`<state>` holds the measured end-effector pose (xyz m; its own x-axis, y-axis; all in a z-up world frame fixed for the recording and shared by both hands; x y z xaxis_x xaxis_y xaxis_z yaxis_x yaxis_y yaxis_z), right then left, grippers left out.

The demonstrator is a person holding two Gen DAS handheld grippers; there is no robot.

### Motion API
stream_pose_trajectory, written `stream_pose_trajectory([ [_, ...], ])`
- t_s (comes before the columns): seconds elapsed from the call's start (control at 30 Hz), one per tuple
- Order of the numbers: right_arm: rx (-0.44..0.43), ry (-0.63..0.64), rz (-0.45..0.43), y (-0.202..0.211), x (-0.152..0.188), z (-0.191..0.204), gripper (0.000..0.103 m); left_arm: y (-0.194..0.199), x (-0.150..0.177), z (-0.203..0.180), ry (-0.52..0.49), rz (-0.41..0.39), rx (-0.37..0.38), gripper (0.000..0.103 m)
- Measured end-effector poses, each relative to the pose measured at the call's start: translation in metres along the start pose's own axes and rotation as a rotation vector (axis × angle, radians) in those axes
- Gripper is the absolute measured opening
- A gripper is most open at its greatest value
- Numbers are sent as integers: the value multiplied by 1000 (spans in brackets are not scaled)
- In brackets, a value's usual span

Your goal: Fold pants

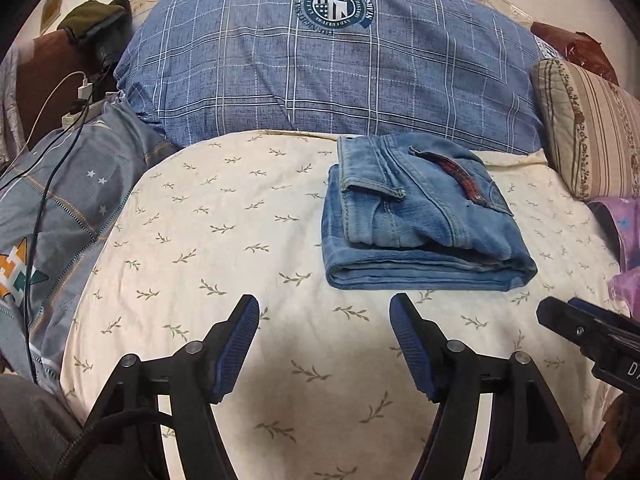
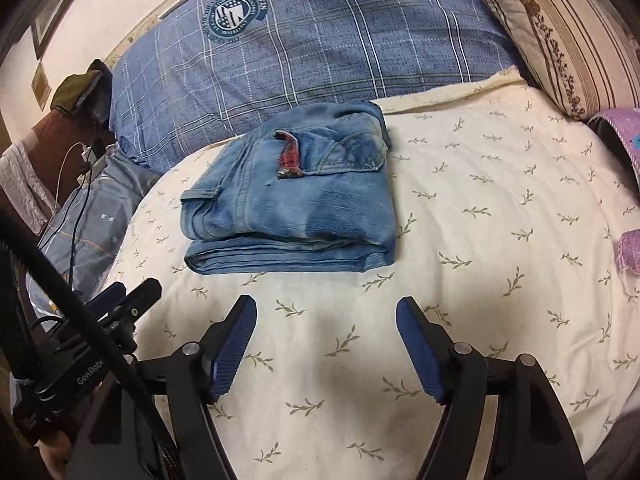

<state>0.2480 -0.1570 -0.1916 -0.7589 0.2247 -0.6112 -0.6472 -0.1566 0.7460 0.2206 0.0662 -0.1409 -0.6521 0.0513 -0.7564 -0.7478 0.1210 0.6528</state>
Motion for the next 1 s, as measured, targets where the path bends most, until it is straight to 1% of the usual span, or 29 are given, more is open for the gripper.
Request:
stream_pose_trajectory([
  [0.13,7,2,-7,3,1,2,74,3,1,0,-6,-9,3,68],
  [0.23,9,0,-6,3,2,1,74,6,-1,1,-30,-29,-12,68],
  [0.37,13,-7,-13,4,2,1,74,12,-5,0,-68,-65,-48,69],
  [0.47,31,4,-21,5,1,1,74,17,-8,-2,-55,-93,-26,71],
  [0.53,39,19,-26,5,0,2,74,17,-6,-3,-53,-91,-28,73],
  [0.73,63,61,-39,6,-3,6,74,11,-2,-1,-46,-54,-27,73],
  [0.9,87,95,-66,10,-7,9,74,10,-7,0,-46,-60,-35,73],
  [1.0,91,108,-80,12,-9,10,75,15,-9,-2,-27,-76,-18,73],
])
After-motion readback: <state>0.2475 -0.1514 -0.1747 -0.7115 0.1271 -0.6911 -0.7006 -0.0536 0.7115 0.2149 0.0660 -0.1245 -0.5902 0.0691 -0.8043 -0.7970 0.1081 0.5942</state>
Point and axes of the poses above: each gripper's, at about its wrist camera, not at the fingertips, and y roughly against the way its jaws point, z to its left, x to its underside, the point moved 9 cm from there along -y, roughly the way its jaws point, and after that the axes turned 4 degrees about -z, right-handed, at the moved point
